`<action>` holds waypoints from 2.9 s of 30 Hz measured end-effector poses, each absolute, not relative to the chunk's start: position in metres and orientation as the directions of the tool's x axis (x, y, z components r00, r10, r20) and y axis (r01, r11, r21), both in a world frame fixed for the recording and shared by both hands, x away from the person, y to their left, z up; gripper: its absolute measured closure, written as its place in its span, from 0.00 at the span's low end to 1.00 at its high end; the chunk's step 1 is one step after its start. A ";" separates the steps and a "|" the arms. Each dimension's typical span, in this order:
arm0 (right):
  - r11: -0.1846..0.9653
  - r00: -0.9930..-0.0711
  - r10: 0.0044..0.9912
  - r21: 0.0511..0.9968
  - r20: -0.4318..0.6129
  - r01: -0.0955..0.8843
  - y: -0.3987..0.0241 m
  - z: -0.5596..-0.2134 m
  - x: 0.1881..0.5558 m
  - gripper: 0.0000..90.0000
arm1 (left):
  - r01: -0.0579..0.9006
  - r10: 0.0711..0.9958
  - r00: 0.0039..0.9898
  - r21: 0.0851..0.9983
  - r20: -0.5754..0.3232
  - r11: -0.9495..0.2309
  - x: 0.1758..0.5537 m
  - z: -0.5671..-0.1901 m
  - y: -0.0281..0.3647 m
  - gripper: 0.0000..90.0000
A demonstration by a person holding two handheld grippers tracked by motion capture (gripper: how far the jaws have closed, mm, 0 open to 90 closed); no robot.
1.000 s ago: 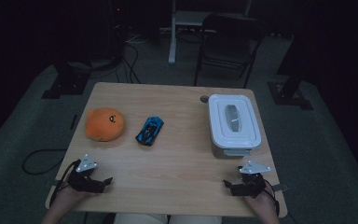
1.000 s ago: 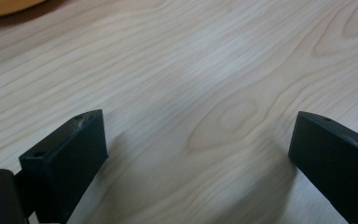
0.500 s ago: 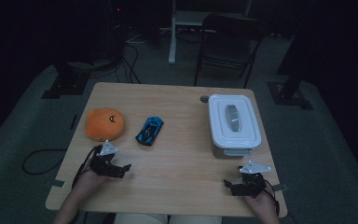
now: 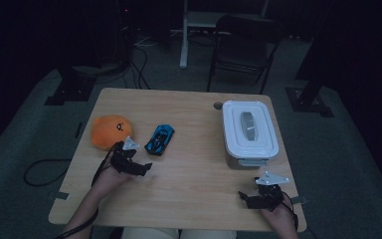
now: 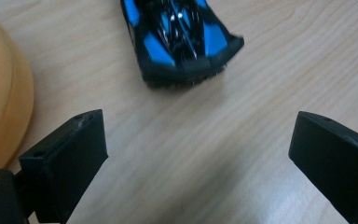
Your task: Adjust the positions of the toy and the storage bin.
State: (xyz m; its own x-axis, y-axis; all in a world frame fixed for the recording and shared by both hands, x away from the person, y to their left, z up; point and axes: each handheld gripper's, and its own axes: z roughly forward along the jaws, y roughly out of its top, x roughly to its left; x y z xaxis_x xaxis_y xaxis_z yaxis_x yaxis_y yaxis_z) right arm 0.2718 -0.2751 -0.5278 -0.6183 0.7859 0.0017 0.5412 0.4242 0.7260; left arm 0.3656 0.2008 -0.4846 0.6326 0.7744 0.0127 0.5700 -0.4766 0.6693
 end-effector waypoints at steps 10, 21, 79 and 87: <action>0.423 -0.617 0.787 0.726 0.003 0.542 -0.275 -0.528 0.272 0.15 | 0.569 0.788 0.615 0.678 0.024 -0.465 0.397 -0.473 0.175 0.05; 0.422 -0.617 0.787 0.726 0.003 0.542 -0.275 -0.528 0.272 0.15 | 0.619 0.815 0.578 0.631 0.038 -0.468 0.435 -0.476 0.145 0.05; 0.417 -0.611 0.791 0.728 0.004 0.544 -0.275 -0.528 0.272 0.16 | 0.619 0.776 0.630 0.581 0.034 -0.528 0.418 -0.476 0.145 0.29; 0.417 -0.611 0.792 0.728 0.003 0.544 -0.275 -0.528 0.272 0.16 | 0.577 0.739 0.673 0.600 0.034 -0.554 0.388 -0.461 0.152 0.29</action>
